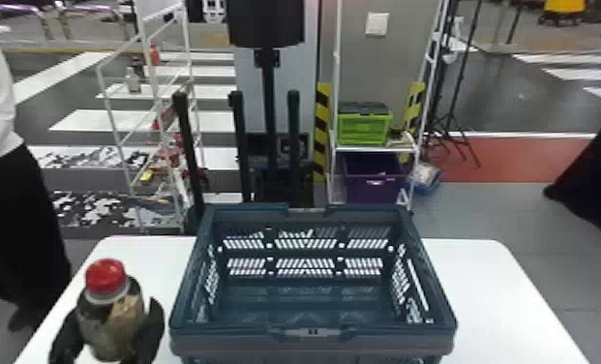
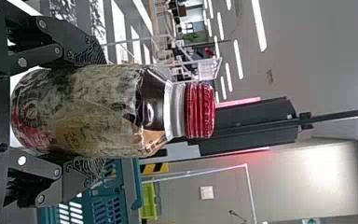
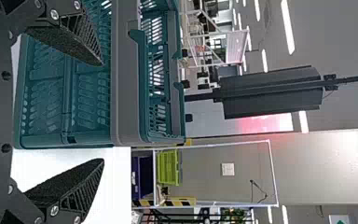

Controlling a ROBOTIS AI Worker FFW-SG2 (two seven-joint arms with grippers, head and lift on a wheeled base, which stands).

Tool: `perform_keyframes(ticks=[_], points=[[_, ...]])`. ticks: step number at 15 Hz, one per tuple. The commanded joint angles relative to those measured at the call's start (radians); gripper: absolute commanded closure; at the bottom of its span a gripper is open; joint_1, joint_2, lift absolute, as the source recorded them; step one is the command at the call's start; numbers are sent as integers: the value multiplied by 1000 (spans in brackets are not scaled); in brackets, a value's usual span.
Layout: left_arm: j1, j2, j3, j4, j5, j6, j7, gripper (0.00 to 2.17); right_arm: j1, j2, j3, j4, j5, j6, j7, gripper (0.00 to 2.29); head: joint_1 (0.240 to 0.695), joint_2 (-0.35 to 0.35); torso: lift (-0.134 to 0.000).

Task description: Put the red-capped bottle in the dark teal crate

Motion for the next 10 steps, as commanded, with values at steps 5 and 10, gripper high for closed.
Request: perform_keyframes(ticks=[5,10], points=[[-368,56,25,-56,26,625,-176,2145,8,20,-10,5,3,-13,0,154,499,0,0],[-603,112,-51,41,30,828,-338,2145,8,41,-10,5,14,-28,0,154,499,0,0]])
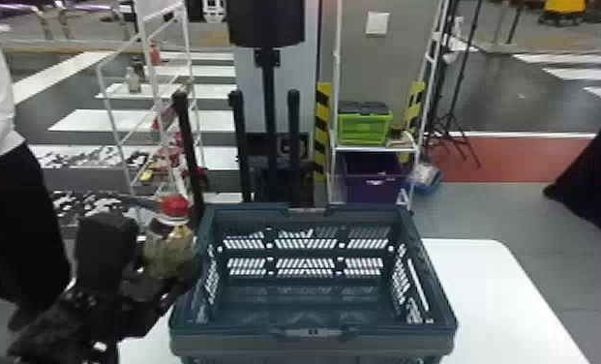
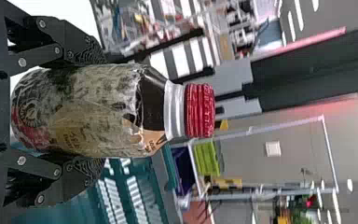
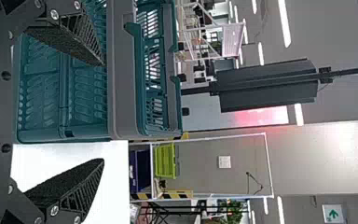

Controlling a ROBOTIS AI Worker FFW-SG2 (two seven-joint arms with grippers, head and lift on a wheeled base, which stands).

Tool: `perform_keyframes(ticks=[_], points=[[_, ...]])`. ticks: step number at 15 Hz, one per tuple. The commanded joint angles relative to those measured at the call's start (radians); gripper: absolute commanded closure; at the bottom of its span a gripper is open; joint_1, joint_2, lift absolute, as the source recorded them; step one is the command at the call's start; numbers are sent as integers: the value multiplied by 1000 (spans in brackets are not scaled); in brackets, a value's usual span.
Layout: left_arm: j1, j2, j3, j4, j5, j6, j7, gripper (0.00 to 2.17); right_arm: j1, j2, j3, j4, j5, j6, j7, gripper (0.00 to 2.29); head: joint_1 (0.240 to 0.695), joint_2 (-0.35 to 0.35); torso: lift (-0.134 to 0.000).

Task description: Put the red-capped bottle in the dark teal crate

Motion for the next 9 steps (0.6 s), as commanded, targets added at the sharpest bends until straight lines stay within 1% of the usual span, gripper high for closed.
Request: perform_keyframes(ticks=[1,2,4,5,6,7,8,9], points=[[-101,21,-32,53,1,46,-61,2145,0,10,0,0,9,-1,0,154,499,0,0],[-149,29,-52,88,1,55,-90,2145,3,14,0,-3,10,-1,0,154,499,0,0],[-248,38,-107,179,-9,55,-171,2145,9,22,-3,-8,19,-1,0,154,499,0,0],[-293,40,-132,223,-22,55,-222,2145,12,25,-5,-9,19,-1,0,154,499,0,0],[-340,40,-176,277,-40,52,-268,2145,15,27,-8,-9,21,-4,0,154,499,0,0],[-393,40,-218,343,-57,52,-334,2145,15,27,-9,-9,19,-4,0,154,499,0,0],[-440,38,-258,404,-63,55,-376,2145,17,28,-11,-6,21,-4,0,154,499,0,0],[-491,37,-298,478,-72,58,-434,2145,17,28,-11,-3,19,-7,0,154,499,0,0]])
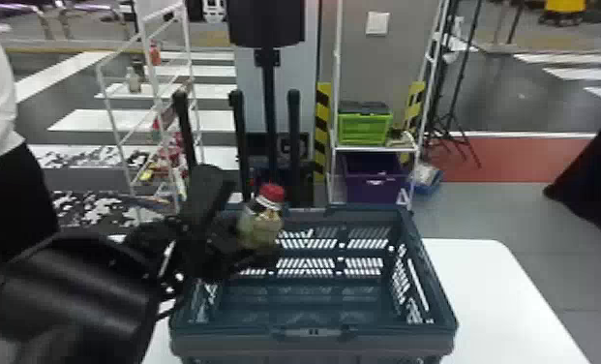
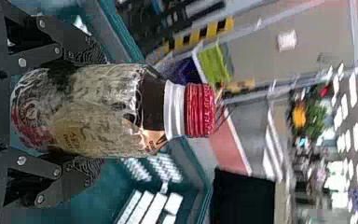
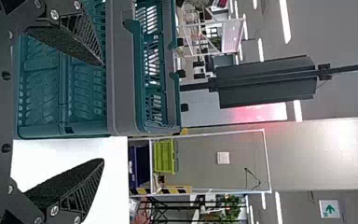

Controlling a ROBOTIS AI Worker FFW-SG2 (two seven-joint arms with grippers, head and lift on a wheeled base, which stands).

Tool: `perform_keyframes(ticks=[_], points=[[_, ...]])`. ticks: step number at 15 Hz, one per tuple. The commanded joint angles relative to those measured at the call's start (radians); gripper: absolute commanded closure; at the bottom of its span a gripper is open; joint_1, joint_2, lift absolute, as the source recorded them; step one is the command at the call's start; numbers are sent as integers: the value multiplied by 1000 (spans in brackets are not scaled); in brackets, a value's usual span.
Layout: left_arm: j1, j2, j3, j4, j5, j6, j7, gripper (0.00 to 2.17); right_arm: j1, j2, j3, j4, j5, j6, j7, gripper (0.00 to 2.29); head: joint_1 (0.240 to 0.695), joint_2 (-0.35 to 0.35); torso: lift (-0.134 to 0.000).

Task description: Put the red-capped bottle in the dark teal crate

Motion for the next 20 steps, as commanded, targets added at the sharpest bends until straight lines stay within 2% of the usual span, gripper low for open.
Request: perform_keyframes(ticks=[1,3,5,6,7,9,11,15,19,20], points=[[-123,-3,-97,179,-26,3,-84,2145,1,1,-1,10,-1,-17,0,154,499,0,0],[-218,-19,-169,325,-43,0,-181,2145,2,2,-1,19,-4,-33,0,154,499,0,0],[-290,-51,-230,477,-64,0,-253,2145,4,2,-1,25,-7,-45,0,154,499,0,0],[-324,-76,-242,561,-86,-18,-275,2145,4,2,-1,26,-7,-51,0,154,499,0,0],[-340,-129,-227,658,-155,-55,-331,2145,4,2,-1,26,-7,-54,0,154,499,0,0],[-402,-148,-294,794,-181,-104,-337,2145,4,2,1,28,-8,-57,0,154,499,0,0],[-442,-183,-324,923,-198,-193,-348,2145,4,2,2,36,-10,-79,0,154,499,0,0],[-469,-246,-342,1096,-313,-298,-331,2145,4,5,2,39,-12,-94,0,154,499,0,0],[-471,-247,-344,1118,-356,-310,-321,2081,1,8,4,40,-12,-94,-1,154,499,0,0],[-469,-247,-344,1118,-356,-310,-313,1848,-1,8,4,40,-12,-94,0,154,499,0,0]])
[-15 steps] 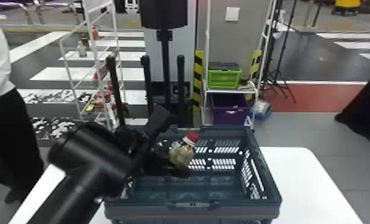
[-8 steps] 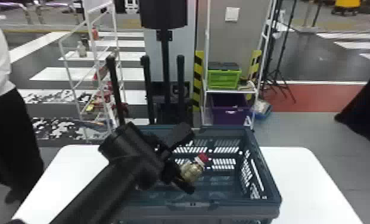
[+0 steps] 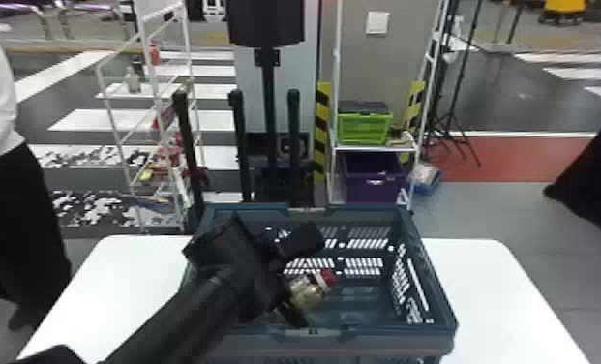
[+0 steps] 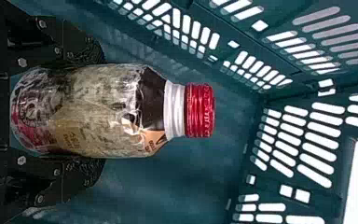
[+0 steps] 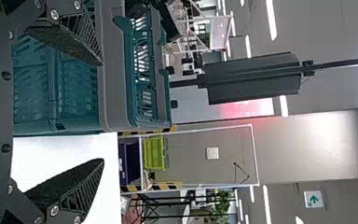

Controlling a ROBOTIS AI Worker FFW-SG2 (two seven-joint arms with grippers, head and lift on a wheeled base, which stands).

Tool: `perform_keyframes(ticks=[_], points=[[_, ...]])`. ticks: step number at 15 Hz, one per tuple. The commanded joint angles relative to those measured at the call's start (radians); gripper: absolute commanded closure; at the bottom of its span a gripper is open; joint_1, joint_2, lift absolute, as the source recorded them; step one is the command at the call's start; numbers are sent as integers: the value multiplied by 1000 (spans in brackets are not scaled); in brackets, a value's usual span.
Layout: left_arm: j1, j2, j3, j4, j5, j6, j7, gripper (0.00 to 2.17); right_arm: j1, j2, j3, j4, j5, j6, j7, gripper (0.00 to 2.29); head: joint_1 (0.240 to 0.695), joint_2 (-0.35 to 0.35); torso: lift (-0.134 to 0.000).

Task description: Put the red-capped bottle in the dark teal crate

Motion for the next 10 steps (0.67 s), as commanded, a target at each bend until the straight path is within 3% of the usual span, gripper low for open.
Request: perform_keyframes(ticks=[1,2,3,7,10], points=[[9,-4,0,-1,0,0,11,1008,-2,0,0,0,-2,0,0,154,499,0,0],[17,-4,0,-15,3,0,33,161,-2,0,0,0,-2,0,-1,154,499,0,0],[30,-4,0,-36,1,6,48,-2,-2,0,0,0,-2,0,-1,154,499,0,0],[73,20,4,-186,6,92,110,26,-2,0,0,0,-2,0,-1,154,499,0,0],[155,63,52,-437,20,254,162,26,-2,0,-1,-1,-2,0,0,154,499,0,0]])
